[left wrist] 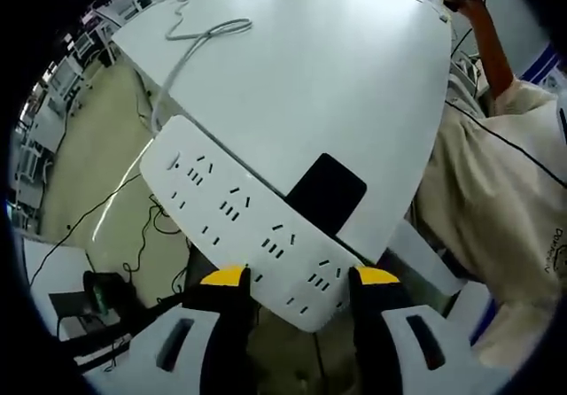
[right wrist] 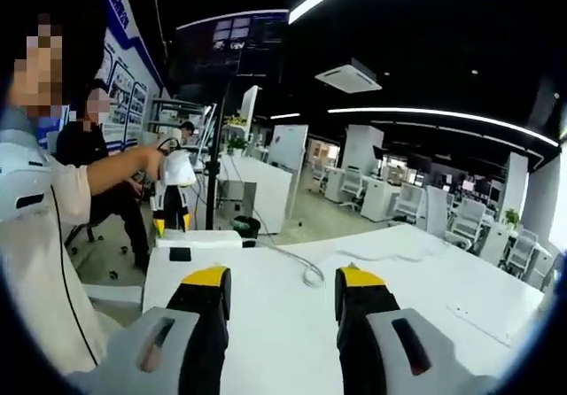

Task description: Pick up the power strip scattered on the table, fix it on the side mounting bracket of the table, and press the switch

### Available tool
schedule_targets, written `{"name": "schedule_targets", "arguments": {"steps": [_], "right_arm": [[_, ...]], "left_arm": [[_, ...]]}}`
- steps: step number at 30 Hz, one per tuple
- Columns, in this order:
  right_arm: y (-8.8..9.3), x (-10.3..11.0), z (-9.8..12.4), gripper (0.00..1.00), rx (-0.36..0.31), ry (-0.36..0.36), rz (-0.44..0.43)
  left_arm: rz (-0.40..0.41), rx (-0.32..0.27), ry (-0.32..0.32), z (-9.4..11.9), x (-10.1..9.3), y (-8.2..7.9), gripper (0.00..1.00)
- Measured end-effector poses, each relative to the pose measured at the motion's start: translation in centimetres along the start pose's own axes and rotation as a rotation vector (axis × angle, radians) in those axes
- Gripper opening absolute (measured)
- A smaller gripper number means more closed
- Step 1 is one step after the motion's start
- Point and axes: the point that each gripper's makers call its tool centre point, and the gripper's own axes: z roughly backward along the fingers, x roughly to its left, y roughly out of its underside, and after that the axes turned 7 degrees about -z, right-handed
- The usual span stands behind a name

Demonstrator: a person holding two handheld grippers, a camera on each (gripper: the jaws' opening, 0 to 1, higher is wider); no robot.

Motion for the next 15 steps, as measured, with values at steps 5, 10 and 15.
{"name": "schedule_targets", "arguments": {"steps": [5, 10, 15], "right_arm": [[-1.5, 0.9, -1.3, 0.35, -0.024, -0.058, -0.013], [-2.3, 1.2, -2.8, 0.3, -0.009, -0.082, -0.002], [-2.8, 1.5, -4.1, 0.3, 0.005, -0.105, 0.016]], "left_arm": [[-0.002, 0.006, -0.002, 0.0, 0.0, 0.0, 0.49], [-0.004, 0.009, 0.0, 0.0, 0.0, -0.1, 0.49], [-0.006, 0.023, 0.001, -0.1, 0.0, -0.2, 0.49]]}}
